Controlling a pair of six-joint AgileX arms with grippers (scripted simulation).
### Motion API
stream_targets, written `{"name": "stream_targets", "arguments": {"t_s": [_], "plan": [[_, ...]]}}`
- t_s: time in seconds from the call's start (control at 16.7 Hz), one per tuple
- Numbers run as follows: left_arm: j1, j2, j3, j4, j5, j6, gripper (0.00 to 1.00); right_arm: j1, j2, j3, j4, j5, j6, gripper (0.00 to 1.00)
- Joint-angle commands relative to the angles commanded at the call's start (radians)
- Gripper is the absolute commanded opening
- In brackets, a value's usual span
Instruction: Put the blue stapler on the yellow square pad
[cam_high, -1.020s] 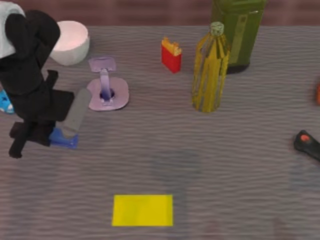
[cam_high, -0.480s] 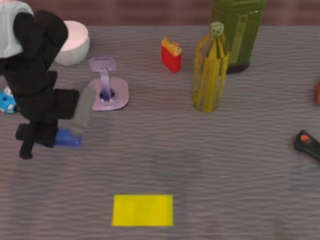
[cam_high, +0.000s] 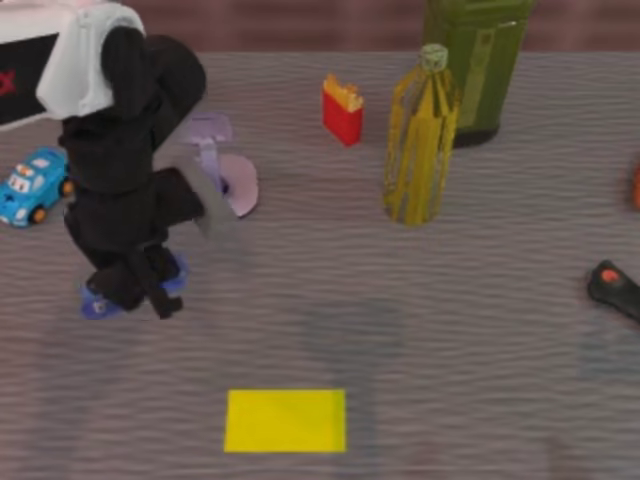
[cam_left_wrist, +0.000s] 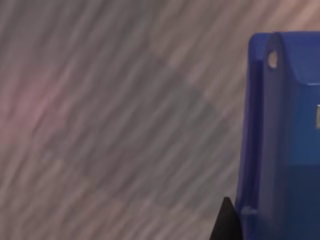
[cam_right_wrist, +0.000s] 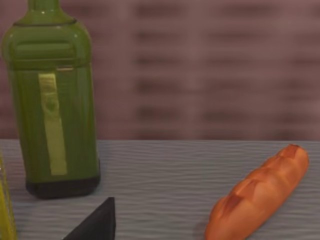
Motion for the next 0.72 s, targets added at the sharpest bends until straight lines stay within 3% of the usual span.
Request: {"name": "stream_targets", "arguments": {"t_s": [0.36,0.72], "plan": [[-0.13,0.014,0.002,-0.069,-0.03,-0.915,0.0,0.0,0.0,0.0,0.0,0.0,0.0,1.0],[-0.269,0.027,0.004,-0.088,-0.017,-1.827,0.0,0.0,0.0,0.0,0.0,0.0,0.0,1.0]]}}
